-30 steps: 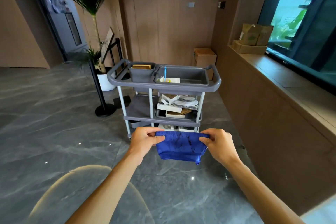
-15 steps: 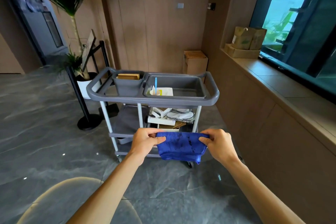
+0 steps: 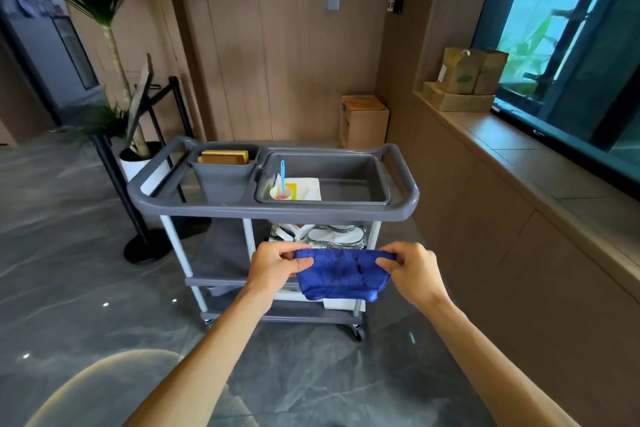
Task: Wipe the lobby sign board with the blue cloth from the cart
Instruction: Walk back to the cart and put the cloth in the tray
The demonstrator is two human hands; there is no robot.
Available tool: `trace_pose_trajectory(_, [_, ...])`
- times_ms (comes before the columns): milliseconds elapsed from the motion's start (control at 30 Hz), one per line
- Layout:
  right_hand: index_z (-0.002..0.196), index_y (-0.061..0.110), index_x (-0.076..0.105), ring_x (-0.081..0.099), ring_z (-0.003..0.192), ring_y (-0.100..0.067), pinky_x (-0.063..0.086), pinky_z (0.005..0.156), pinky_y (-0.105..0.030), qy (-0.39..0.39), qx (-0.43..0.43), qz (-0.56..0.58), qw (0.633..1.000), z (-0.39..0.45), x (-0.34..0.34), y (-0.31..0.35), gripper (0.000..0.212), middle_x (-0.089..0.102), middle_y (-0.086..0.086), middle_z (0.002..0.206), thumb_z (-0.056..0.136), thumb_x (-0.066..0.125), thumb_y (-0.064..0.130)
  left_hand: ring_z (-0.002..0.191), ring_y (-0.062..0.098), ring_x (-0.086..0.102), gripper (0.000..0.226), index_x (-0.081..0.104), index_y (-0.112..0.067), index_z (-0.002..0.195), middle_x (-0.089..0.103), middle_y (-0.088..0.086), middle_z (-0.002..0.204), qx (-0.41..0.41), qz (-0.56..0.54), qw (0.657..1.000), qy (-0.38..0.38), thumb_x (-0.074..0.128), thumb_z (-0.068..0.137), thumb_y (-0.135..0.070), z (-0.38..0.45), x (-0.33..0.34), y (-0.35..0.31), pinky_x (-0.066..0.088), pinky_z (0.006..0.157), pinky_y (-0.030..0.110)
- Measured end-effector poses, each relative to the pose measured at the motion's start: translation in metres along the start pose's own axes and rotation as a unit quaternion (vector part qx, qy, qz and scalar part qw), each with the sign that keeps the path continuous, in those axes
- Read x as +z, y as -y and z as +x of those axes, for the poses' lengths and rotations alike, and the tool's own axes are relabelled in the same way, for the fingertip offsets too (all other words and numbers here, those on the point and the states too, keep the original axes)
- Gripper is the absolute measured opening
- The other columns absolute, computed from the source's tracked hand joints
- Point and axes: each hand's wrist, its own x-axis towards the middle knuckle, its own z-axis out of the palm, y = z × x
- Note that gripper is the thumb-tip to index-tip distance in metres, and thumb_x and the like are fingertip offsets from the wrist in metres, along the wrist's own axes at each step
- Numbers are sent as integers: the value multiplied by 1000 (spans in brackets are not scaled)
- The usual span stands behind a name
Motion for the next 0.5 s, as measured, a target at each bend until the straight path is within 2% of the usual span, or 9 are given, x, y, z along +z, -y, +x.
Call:
trace_pose_trajectory(33, [87, 17, 78, 66, 74, -15, 43, 62, -10, 1, 0, -1, 1000, 13, 1, -4, 11, 72, 4, 72, 87, 70, 9, 72, 21, 66, 27, 80, -12, 97, 70, 7, 73, 0, -1, 1000, 3, 77, 80, 8, 12, 4, 0, 61, 68, 32])
trace_pose_trajectory(167, [85, 17, 77, 60, 67, -3, 41, 59, -6, -5, -6, -9, 1000, 69, -1, -19, 9, 68, 10, 67, 87, 71, 10, 73, 18, 71, 28, 81, -17, 94, 75, 2, 73, 1, 3, 1000, -5, 78, 80, 6, 64, 21, -4, 56, 61, 20])
trace_pose_trajectory(233, [85, 17, 77, 59, 65, -1, 40, 58, -6, -4, -8, -12, 1000, 96, -3, -28, 9, 67, 11, 66, 87, 72, 11, 74, 16, 74, 35, 81, -29, 86, 77, -1, 74, 1, 5, 1000, -3, 78, 80, 6, 90, 29, -8, 59, 63, 21])
trace_pose_trajectory(300, [87, 18, 78, 60, 66, -1, 40, 58, -5, 4, -4, -16, 1000, 121, -5, -38, 8, 68, 10, 67, 88, 72, 12, 79, 16, 76, 37, 80, -33, 81, 79, 0, 79, -10, 13, 1000, -4, 79, 80, 3, 115, 39, -8, 62, 69, 27])
trace_pose_trajectory(400, [87, 18, 78, 61, 65, -2, 41, 59, -4, 11, -5, -15, 1000, 161, -8, -53, 7, 69, 10, 66, 88, 73, 13, 73, 15, 73, 34, 79, -33, 81, 74, -6, 69, -20, 20, 999, -18, 80, 80, 1, 150, 57, -9, 60, 67, 26])
trace_pose_trajectory(500, [93, 15, 78, 59, 66, 3, 41, 60, -2, 19, -2, -6, 1000, 206, -10, -68, 7, 67, 13, 70, 88, 73, 13, 70, 16, 67, 26, 80, -22, 91, 68, -5, 66, -17, 28, 999, -26, 80, 79, 1, 192, 74, -12, 60, 68, 29])
